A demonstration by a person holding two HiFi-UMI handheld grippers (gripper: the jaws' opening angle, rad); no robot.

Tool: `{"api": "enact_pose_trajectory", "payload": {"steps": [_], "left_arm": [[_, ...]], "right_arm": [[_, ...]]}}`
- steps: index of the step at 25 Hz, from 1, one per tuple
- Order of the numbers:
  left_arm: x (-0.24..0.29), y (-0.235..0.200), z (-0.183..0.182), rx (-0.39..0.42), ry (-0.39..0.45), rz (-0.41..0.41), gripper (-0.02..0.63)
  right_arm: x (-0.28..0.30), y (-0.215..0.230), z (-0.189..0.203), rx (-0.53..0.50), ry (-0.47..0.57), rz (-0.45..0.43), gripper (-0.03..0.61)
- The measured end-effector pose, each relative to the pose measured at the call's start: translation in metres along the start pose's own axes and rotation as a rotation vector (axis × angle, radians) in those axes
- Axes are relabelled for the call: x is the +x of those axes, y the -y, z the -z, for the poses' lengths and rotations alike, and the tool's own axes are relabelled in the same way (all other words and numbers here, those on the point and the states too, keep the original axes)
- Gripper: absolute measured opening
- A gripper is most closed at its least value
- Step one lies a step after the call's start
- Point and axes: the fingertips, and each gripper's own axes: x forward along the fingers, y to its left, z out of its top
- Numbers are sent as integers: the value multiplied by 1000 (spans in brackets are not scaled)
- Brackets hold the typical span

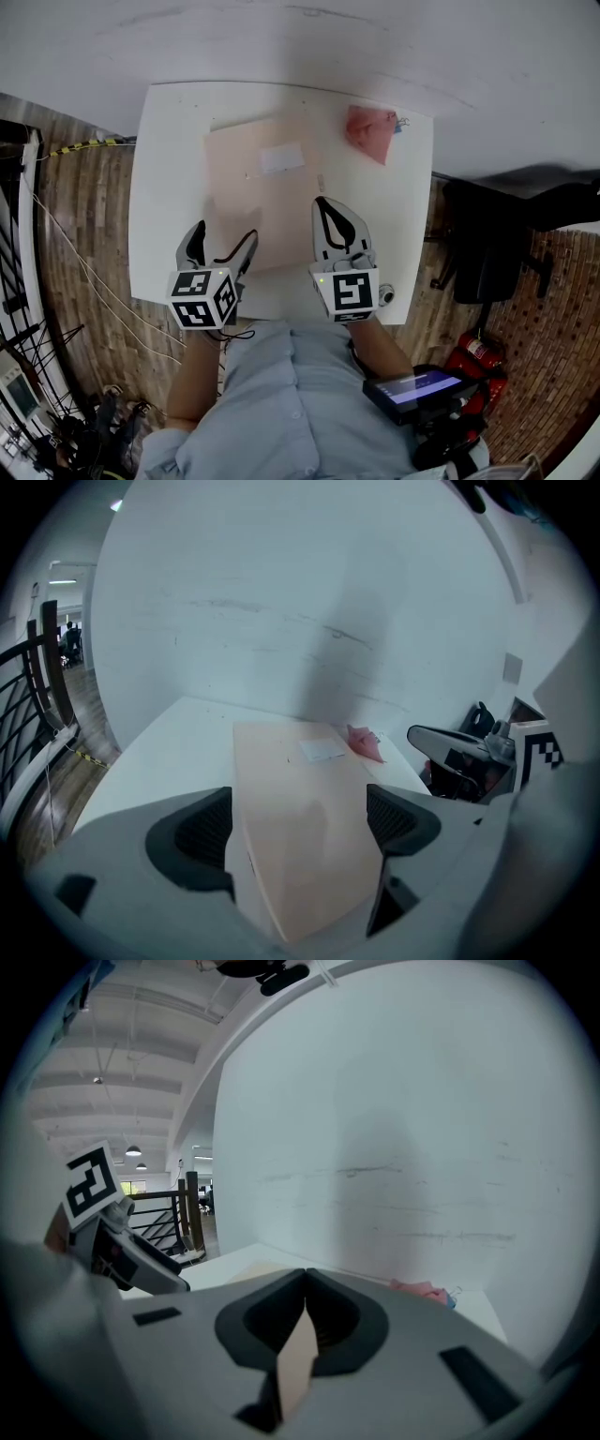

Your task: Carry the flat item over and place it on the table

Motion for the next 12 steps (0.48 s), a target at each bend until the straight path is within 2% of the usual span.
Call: {"api": "enact_pose_trajectory", "payload": {"steps": [5,12], "left_arm": [[-17,5,-14,32,81,-34,442],[-51,18,-44,57,268,-77,325]], "right_arm": [[-9,-4,-10,-13,27,-10,9],[-27,-11,-30,-38,93,-43,12]]}}
